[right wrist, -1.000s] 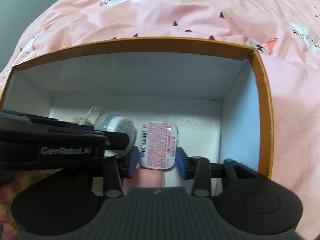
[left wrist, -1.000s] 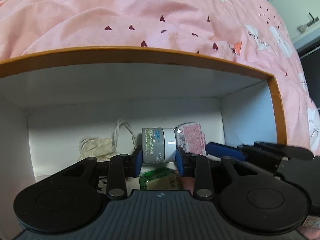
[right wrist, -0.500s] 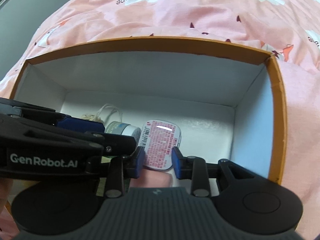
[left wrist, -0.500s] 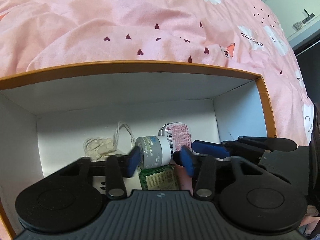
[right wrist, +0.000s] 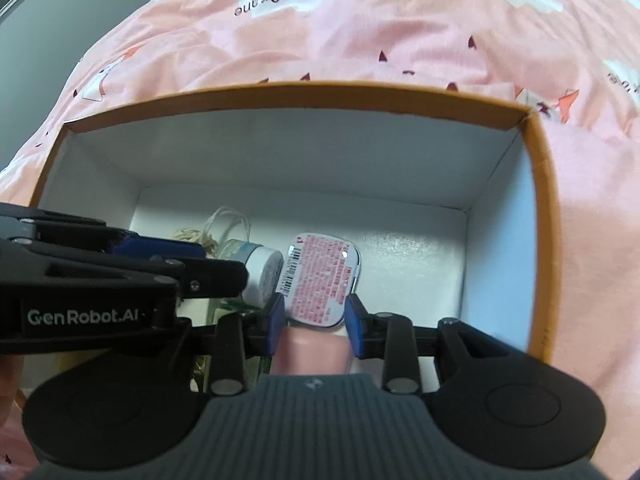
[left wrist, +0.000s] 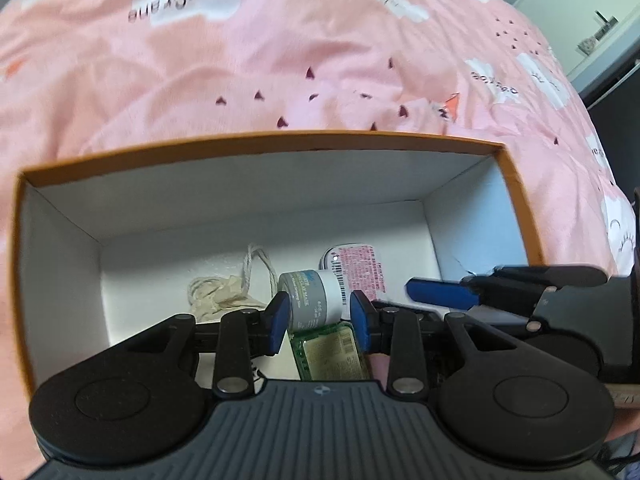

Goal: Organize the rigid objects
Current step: 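Lower the white jar into the orange box, open the left tool, withdraw, then move both tools down to the yellow items lying on the bedspread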

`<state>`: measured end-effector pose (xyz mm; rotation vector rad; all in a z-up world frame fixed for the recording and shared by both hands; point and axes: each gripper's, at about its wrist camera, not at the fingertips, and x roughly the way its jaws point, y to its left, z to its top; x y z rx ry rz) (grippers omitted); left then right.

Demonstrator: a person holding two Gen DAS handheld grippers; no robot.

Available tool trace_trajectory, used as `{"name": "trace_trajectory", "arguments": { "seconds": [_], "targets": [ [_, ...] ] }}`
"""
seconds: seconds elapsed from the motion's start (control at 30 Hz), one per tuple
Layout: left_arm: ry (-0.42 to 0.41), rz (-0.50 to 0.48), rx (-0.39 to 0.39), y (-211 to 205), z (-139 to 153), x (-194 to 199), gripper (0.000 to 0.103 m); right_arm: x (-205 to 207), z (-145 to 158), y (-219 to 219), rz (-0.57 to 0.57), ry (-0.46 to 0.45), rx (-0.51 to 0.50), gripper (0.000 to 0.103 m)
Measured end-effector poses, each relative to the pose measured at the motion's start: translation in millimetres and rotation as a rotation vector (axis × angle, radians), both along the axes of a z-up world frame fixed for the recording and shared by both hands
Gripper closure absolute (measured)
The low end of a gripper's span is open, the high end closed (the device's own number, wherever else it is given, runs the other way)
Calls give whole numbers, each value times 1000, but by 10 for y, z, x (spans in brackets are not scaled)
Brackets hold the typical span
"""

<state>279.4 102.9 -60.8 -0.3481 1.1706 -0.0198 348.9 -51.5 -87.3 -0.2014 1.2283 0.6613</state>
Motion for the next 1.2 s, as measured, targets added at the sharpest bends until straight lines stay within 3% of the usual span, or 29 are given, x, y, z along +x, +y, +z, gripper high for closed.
{"name": "trace_trajectory", "arguments": {
  "seconds": [0.1,0.33,0.57,0.63,0.73,0.9,1.0,1.13,1.2],
  "targets": [
    [-51,-12,42,-70,150,-126,64,-108,128,-27,-6,-58,-25,67],
    [-172,-35,105,-237,538,-471,64,-455,509,-192,-5,-168,23,67],
    [-379,-116,28,-378,948,-1067,62,-947,952,-567,-38,-271,139,64],
    [-466,-144,-8,-418,1036,-1287,58,-1093,1054,-713,-77,-293,180,64],
    [-520,-181,-19,-517,1080,-1553,57,-1354,1185,-960,-147,-340,220,63],
    [-454,-227,-27,-698,759,-1780,57,-1708,1120,-1311,-253,-315,233,63],
    [-346,-226,-43,-805,429,-1795,57,-1848,926,-1433,-310,-274,186,63],
    [-166,-130,-102,-878,62,-1769,57,-1984,597,-1560,-363,-178,141,63],
    [-119,-96,-106,-924,-66,-1766,56,-1985,431,-1666,-421,-110,138,63]
  ]
}}
